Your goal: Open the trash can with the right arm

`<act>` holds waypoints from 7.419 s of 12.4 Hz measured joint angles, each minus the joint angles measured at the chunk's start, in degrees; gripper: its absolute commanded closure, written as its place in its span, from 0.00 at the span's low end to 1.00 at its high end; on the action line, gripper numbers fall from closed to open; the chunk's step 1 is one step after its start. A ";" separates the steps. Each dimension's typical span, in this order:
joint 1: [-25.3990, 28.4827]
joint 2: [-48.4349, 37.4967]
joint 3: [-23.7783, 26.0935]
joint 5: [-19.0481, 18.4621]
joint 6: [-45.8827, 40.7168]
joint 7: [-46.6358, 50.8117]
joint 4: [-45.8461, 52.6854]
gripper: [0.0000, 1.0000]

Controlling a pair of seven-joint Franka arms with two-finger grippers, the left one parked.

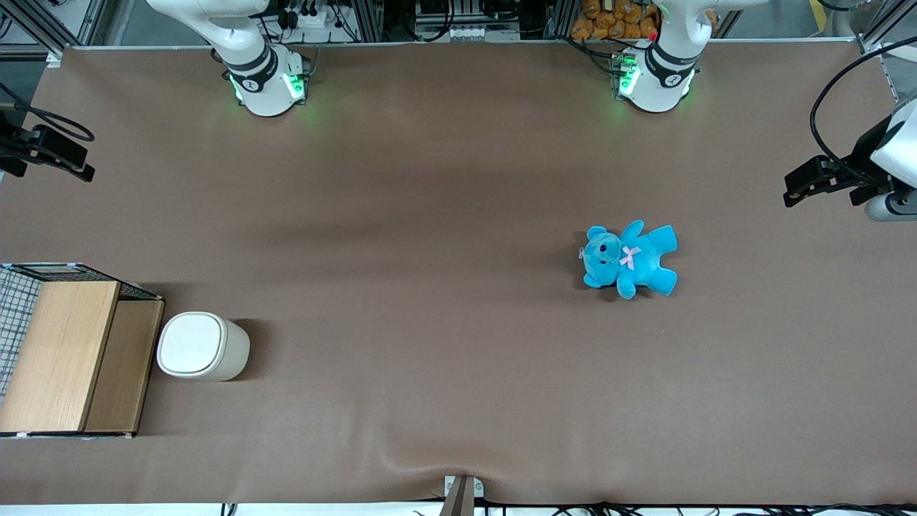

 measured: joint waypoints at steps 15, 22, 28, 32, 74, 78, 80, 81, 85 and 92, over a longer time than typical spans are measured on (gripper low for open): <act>0.81 7.41 0.05 0.04 0.63 -0.10 -0.22 0.00; 0.45 12.04 -0.41 -0.16 7.26 -0.12 -0.27 0.00; 0.39 17.59 -0.41 -0.16 16.25 -0.12 -0.29 0.63; 0.34 21.81 -0.42 -0.11 21.12 -0.11 -0.30 1.00; -0.72 25.26 -0.14 -0.15 23.26 -0.21 2.05 1.00; -0.49 20.44 -0.09 -0.10 15.95 -0.21 2.19 1.00; -0.49 17.49 -0.09 -0.06 12.30 -0.21 2.17 0.32; -0.48 16.07 -0.08 -0.05 10.83 -0.21 2.15 0.00; -0.48 10.92 -0.09 -0.03 7.77 -0.21 2.10 0.00; -0.48 4.22 -0.10 -0.02 2.19 -0.09 1.99 0.00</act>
